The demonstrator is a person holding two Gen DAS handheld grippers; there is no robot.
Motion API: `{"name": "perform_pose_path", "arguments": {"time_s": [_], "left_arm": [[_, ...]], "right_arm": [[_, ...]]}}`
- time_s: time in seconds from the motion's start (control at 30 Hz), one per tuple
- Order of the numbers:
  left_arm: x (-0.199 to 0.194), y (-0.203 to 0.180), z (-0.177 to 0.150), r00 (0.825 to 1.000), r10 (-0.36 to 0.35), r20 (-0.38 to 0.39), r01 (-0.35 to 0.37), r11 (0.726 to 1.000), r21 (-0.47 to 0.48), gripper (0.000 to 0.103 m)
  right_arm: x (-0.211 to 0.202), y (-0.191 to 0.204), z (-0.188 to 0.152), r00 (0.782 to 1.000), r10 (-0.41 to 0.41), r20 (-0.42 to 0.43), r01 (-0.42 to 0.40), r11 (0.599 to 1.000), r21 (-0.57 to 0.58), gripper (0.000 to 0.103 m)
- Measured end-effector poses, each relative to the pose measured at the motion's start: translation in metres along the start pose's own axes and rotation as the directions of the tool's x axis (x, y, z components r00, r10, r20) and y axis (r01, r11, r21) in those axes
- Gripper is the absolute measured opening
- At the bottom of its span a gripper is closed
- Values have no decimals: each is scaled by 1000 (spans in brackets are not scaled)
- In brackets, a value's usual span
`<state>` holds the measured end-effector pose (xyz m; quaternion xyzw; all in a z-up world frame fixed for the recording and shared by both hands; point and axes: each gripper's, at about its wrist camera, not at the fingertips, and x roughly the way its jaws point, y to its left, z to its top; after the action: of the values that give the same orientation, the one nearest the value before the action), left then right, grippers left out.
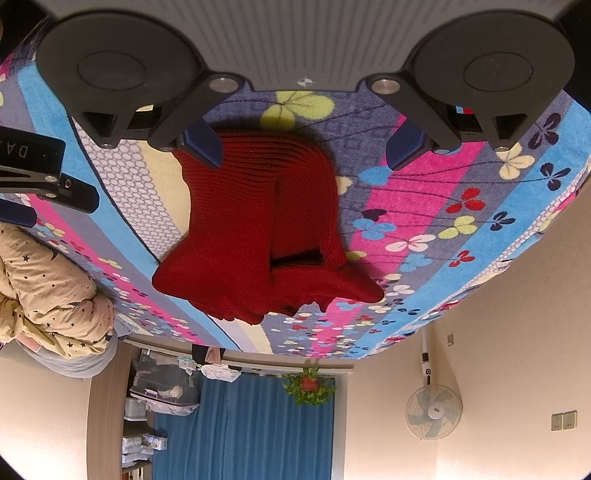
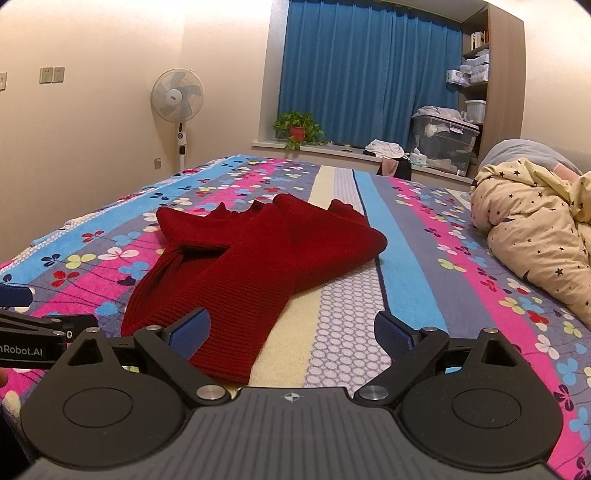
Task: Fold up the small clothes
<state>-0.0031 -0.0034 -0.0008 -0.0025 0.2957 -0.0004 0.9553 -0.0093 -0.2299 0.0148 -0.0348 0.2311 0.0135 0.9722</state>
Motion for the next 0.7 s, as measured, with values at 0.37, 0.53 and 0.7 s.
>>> {"name": "perform_pose_path", "arguments": {"time_s": [0.37,0.53,0.7], "left_arm": [[0,10,16,998,-67,2,67,997,-24,95],[8,14,57,988,-143,65,135,985,111,95],[58,23,77,996,-91,17,85,972,218,95]], "right_arm": [[-4,2,3,998,61,23,-61,998,16,63],[-5,6,6,993,111,41,-112,994,11,43],[-1,7,7,994,103,47,-103,995,6,43]]}}
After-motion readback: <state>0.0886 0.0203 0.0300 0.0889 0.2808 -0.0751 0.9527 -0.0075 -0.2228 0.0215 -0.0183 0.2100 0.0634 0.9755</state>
